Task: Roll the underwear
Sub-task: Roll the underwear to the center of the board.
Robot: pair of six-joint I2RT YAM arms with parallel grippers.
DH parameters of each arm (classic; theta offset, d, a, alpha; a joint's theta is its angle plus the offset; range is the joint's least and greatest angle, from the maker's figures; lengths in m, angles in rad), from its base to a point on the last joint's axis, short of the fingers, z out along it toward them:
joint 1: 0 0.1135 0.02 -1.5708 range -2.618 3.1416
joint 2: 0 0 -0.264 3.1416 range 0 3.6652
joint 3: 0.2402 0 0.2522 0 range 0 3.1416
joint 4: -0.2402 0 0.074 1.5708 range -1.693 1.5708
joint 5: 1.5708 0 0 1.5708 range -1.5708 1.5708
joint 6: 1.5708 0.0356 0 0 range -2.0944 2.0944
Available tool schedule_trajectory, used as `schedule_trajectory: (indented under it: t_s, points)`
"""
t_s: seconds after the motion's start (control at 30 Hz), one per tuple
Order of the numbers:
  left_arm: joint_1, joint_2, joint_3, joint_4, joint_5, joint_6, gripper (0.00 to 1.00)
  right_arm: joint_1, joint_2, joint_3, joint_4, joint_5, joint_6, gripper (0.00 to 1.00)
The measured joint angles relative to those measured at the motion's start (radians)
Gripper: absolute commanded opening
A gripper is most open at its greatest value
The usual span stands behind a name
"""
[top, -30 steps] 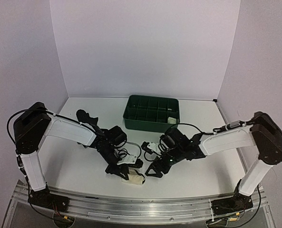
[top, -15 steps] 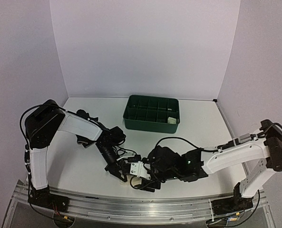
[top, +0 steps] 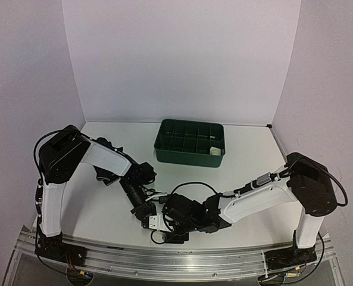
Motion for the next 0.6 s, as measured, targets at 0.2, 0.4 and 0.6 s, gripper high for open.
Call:
schedule_trajectory:
  t_s: [0.2,0.4,0.6]
  points:
    - [0.005,0.014,0.010,-0.023,0.014,-0.003,0.18,0.000,0.033,0.032,-0.009,0.002,0.017,0.10]
    - [0.022,-0.003,0.003,-0.039,0.041,-0.039,0.64,-0.007,0.031,0.032,-0.012,-0.016,0.077,0.00]
    - [0.080,-0.217,-0.129,0.088,-0.065,-0.055,0.70,-0.065,0.028,0.022,0.005,-0.134,0.187,0.00]
